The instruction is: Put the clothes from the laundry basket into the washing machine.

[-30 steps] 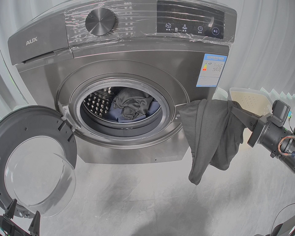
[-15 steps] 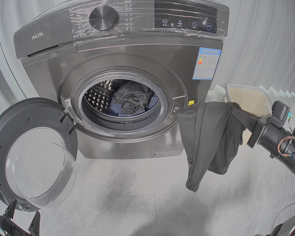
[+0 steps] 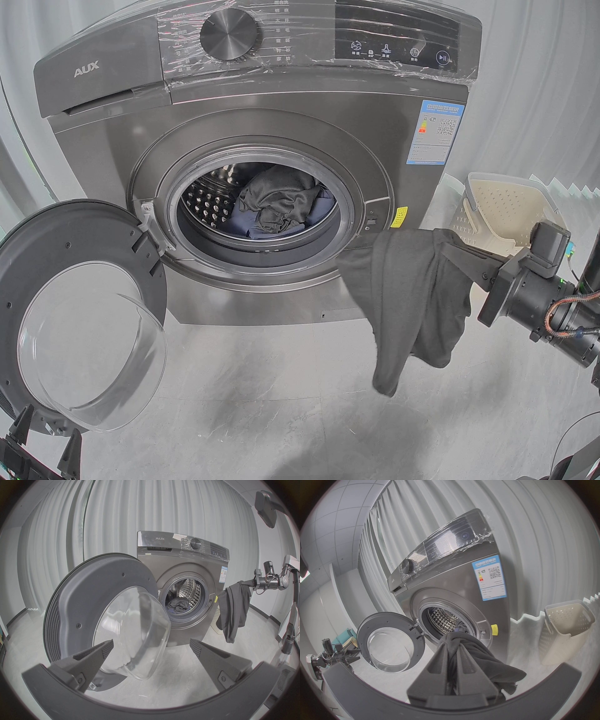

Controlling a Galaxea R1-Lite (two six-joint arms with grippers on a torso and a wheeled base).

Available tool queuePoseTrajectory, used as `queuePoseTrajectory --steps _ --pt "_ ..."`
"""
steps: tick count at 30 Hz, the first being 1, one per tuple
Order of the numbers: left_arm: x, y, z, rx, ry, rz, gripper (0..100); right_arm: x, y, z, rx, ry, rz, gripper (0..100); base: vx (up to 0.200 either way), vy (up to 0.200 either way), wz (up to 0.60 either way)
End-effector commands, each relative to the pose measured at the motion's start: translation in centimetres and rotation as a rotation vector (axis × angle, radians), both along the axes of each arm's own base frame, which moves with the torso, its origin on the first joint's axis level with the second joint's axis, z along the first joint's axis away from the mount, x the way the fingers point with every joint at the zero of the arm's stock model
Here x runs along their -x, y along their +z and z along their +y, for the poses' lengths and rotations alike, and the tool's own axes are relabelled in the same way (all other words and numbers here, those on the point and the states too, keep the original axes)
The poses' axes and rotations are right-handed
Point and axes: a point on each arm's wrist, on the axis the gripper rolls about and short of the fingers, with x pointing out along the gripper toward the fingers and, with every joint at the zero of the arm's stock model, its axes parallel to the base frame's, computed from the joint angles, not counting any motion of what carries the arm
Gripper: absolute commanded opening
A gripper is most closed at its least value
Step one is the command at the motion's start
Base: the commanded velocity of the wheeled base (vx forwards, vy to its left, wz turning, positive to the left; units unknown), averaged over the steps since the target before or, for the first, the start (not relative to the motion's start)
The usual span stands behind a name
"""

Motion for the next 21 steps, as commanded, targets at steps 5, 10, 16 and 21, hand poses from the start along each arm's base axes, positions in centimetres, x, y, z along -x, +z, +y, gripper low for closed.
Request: queuePoseTrajectory --steps 5,10,16,21 --pt "0.0 -0.5 0.0 -0.019 0.006 -0.004 100 -0.5 -0.3 2.3 -0.023 0.075 0.020 0 0.000 0.000 0.00" --pt "0.0 -0.5 0.0 -0.024 0.010 -0.001 100 -1.7 -1.0 3.4 -0.063 0.067 0.054 0 0.000 0.000 0.00" --pt "-0.2 -0.4 0.0 -0.030 0.013 0.028 100 -3.2 -2.4 4.9 -0.068 0.071 0.065 0 0.000 0.000 0.00" --pt "-0.1 -0.4 -0.1 -0.068 -0.006 0.012 100 -3.6 -2.5 6.5 -0.105 0.105 0.023 0 0.000 0.000 0.00"
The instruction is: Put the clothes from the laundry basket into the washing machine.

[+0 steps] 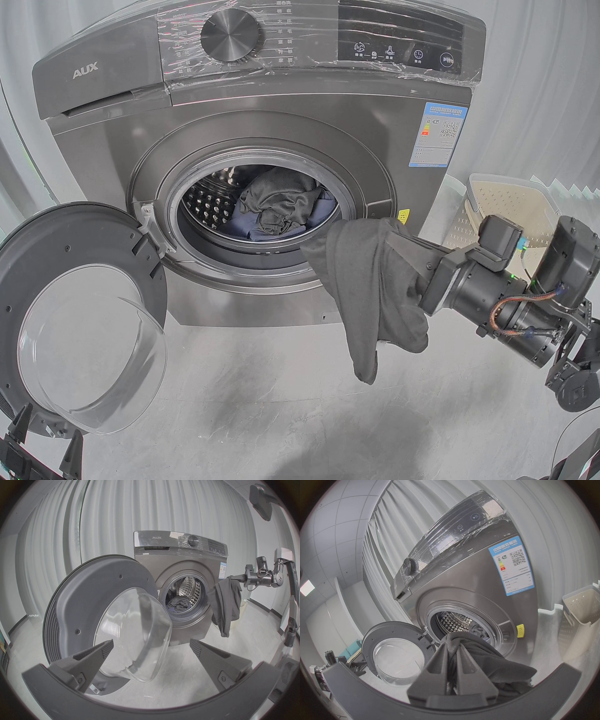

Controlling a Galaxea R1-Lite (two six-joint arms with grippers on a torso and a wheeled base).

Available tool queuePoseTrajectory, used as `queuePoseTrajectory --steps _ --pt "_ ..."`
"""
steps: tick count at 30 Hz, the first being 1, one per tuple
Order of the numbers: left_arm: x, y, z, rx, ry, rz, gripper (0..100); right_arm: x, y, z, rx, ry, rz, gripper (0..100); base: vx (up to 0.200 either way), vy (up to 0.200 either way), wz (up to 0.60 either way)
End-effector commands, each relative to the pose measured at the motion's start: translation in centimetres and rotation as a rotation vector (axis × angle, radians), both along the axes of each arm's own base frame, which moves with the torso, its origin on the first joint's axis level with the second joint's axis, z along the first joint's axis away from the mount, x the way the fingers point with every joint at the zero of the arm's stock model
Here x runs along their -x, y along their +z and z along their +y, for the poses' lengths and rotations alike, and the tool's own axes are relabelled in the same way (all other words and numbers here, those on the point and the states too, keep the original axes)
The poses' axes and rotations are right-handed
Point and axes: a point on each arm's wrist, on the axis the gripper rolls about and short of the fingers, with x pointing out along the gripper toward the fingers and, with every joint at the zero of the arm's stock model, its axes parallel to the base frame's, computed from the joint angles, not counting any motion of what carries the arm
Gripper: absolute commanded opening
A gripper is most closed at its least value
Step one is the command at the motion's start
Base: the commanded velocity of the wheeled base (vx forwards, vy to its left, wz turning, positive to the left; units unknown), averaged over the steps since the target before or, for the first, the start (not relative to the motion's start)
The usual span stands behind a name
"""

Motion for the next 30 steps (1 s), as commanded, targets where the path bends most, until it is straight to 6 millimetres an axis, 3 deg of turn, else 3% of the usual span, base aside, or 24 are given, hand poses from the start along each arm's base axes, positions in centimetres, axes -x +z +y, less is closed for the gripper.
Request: queuePoseTrajectory --steps 1,4,6,9,11,15,20,24,30 --pt "-0.1 -0.4 0.0 -0.015 -0.012 0.007 100 -0.8 -1.5 1.9 0.018 0.030 0.021 0 0.000 0.000 0.00" --pt "0.0 -0.4 0.0 -0.015 -0.014 0.004 100 -0.8 -1.0 2.1 0.002 0.037 0.003 0 0.000 0.000 0.00" --pt "0.1 0.8 0.0 0.010 -0.008 -0.054 100 -0.8 -0.6 2.2 -0.010 0.040 -0.009 0 0.000 0.000 0.00" --pt "0.2 7.0 -0.1 0.028 -0.011 -0.235 100 -0.7 0.1 2.6 -0.029 0.053 -0.027 0 0.000 0.000 0.00" --pt "-0.8 9.0 -0.1 0.029 -0.072 -0.229 100 -0.8 0.4 3.0 -0.037 0.059 -0.036 0 0.000 0.000 0.00" --pt "-3.6 8.8 -0.6 0.044 -0.329 -0.051 100 -1.2 0.8 3.9 -0.066 0.070 -0.062 0 0.000 0.000 0.00" --pt "-6.8 8.5 -1.7 0.024 -0.504 0.126 100 -1.6 1.5 4.3 -0.117 0.069 -0.121 0 0.000 0.000 0.00" --pt "-9.5 8.6 -3.5 0.015 -0.629 0.176 100 -1.6 1.6 4.4 -0.121 0.074 -0.126 0 0.000 0.000 0.00" --pt "-14.1 8.4 -6.0 0.007 -0.678 0.195 100 -1.7 1.7 4.8 -0.126 0.080 -0.130 0 0.000 0.000 0.00"
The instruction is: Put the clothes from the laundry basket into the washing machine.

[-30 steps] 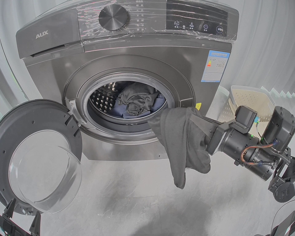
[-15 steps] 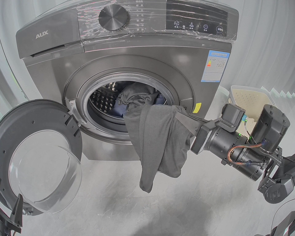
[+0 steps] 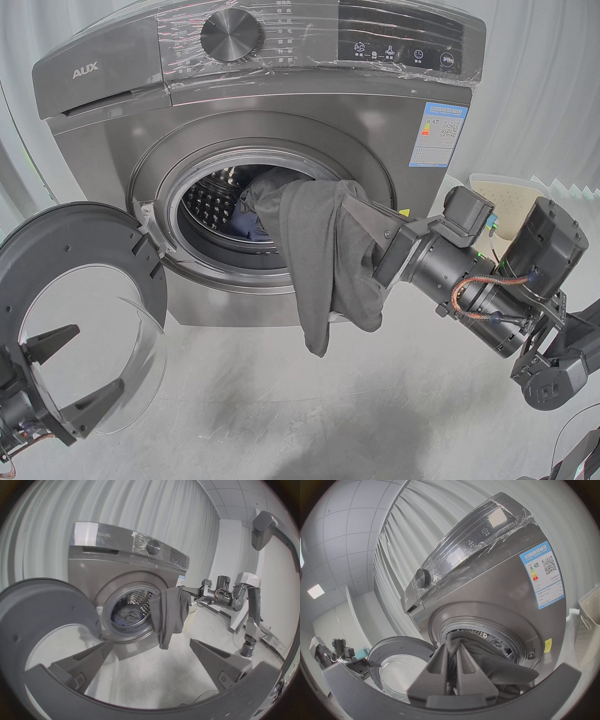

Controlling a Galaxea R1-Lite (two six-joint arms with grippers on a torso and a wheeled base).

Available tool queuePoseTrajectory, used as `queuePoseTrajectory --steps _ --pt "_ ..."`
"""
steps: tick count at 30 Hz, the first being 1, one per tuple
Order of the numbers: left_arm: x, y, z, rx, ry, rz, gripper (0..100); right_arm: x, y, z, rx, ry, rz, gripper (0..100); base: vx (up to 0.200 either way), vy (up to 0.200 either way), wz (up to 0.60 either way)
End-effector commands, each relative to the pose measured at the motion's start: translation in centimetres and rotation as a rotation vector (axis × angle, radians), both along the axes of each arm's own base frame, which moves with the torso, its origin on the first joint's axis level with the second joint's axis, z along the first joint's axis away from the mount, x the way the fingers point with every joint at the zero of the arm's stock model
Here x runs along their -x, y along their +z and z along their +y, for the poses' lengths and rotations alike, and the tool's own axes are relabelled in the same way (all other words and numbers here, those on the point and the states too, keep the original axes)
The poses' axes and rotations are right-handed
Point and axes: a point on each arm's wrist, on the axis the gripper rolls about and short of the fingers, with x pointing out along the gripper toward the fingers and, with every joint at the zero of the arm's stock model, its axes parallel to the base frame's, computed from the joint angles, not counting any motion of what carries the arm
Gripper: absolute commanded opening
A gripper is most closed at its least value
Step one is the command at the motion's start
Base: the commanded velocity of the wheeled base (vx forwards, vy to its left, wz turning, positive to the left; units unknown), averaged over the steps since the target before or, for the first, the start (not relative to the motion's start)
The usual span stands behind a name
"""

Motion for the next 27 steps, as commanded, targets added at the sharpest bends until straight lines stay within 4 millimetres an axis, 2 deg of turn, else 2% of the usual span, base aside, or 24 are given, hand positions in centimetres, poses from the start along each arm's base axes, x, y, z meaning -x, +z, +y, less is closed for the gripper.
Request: queuePoseTrajectory --steps 1,2,8,23,27 --pt "-6.0 -1.3 -3.6 -0.055 -0.137 0.141 100 -0.3 0.3 0.8 -0.016 0.012 -0.017 0 0.000 0.000 0.00" --pt "-7.0 -1.5 -4.2 -0.061 -0.149 0.154 100 -0.4 0.2 1.0 -0.015 0.012 -0.016 0 0.000 0.000 0.00" --pt "-9.1 -2.8 -5.4 -0.085 -0.172 0.235 100 -0.7 -0.1 1.5 -0.012 0.014 -0.012 0 0.000 0.000 0.00" --pt "-11.4 -4.5 -8.3 -0.100 -0.276 0.353 100 -0.9 -0.5 1.9 -0.004 0.019 -0.003 0 0.000 0.000 0.00" --pt "-13.0 -5.2 -9.3 -0.092 -0.277 0.364 100 -0.8 -0.8 2.1 0.002 0.025 0.004 0 0.000 0.000 0.00"
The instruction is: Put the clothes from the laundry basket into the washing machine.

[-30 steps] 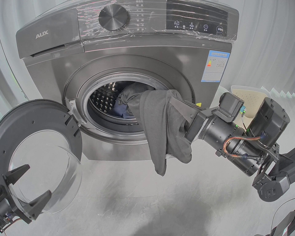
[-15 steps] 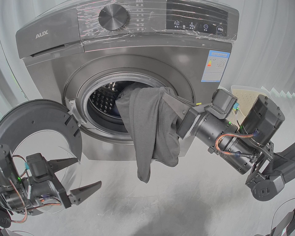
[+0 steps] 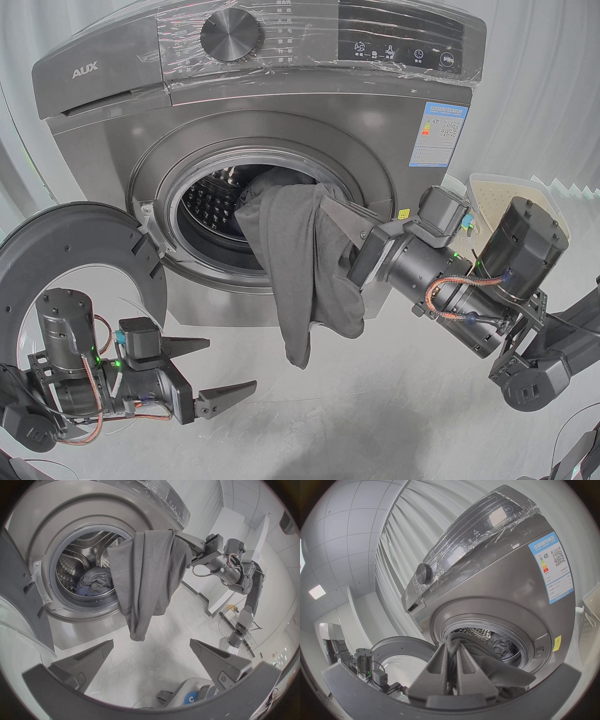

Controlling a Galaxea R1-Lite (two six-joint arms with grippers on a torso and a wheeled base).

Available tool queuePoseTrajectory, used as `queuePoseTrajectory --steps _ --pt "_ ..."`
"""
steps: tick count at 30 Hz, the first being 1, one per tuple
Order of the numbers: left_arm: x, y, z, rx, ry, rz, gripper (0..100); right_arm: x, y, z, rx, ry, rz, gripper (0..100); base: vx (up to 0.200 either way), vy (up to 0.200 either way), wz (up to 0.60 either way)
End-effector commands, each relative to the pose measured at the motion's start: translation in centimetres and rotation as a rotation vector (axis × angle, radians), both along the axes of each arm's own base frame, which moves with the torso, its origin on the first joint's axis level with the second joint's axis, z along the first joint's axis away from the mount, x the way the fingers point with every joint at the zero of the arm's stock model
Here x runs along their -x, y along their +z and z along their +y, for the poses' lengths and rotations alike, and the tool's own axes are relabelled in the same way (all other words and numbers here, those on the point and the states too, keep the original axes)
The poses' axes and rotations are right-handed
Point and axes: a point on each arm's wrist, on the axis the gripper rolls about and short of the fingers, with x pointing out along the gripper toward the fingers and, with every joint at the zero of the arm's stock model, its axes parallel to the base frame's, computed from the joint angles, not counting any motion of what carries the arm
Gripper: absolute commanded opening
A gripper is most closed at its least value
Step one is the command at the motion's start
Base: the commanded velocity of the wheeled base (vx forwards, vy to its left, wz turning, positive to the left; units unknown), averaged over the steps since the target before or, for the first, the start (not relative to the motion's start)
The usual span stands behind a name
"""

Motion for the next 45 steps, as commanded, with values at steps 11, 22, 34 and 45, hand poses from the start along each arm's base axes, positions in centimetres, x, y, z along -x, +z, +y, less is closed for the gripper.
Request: queuePoseTrajectory --steps 11,22,34,45 --pt "-4.6 -2.8 -3.2 0.027 -0.004 0.045 100 0.1 -0.6 0.4 0.013 0.011 0.012 0 0.000 0.000 0.00" --pt "-6.9 -4.7 -5.0 0.015 -0.005 0.060 100 0.1 -0.7 0.4 0.018 0.011 0.015 0 0.000 0.000 0.00" --pt "-9.3 -7.2 -6.2 0.021 0.023 0.039 100 0.2 -0.6 0.5 0.014 0.015 0.011 0 0.000 0.000 0.00" --pt "-10.6 -7.7 -7.1 0.053 0.044 0.010 100 0.3 -0.5 0.5 0.011 0.018 0.009 0 0.000 0.000 0.00"
